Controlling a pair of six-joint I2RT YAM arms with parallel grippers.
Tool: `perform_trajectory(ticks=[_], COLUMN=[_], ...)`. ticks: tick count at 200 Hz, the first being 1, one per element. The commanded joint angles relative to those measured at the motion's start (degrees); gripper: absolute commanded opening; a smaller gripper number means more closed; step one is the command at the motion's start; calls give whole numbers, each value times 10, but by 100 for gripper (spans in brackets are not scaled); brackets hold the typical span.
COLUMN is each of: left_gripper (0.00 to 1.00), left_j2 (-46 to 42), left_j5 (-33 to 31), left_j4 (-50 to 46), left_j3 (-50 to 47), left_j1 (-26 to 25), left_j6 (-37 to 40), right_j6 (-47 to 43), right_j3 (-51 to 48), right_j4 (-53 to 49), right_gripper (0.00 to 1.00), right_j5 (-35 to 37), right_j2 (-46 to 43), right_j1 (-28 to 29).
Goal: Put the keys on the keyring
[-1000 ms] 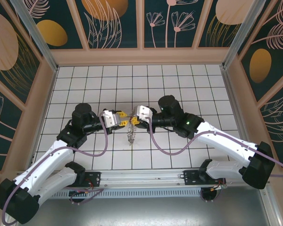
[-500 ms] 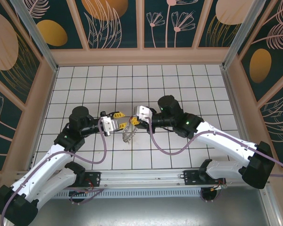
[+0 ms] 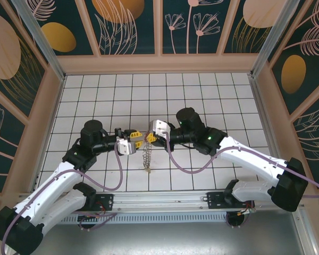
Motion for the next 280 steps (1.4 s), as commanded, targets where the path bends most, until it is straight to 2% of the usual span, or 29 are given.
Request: perform_trajectory(ticks=[1,38,73,89,140,184,257,280], left_gripper=[27,27,27,29,32,30,25,19], left_j2=[7,-2,-44,-66,-44,-9,-12,-14], left_j5=[23,3,-80,-93,-45,-6,24,20], left_j4=[-15,-11,-5,9,-8,-8,-10,-2], left_j3=[16,16,5,-9,1,13,4,2], left_j1=[-2,-2,-2,-2,-2,-2,-4,-6], left_j6=[29,26,20,27,76,81,114,116], right_j6=[10,11,13,14,23,28,36,39], right_j3=[5,3,1,1,6,5,1,1], right_j4=[27,26,24,22,32,35,44,45], right_gripper=[0,0,0,0,0,0,0,0], right_j5=[-24,-28,-28,-29,-41,-42,-40,-38], right_j2=[2,6,4,4,17,21,22,25], right_j1=[3,4,4,4,7,13,13,13])
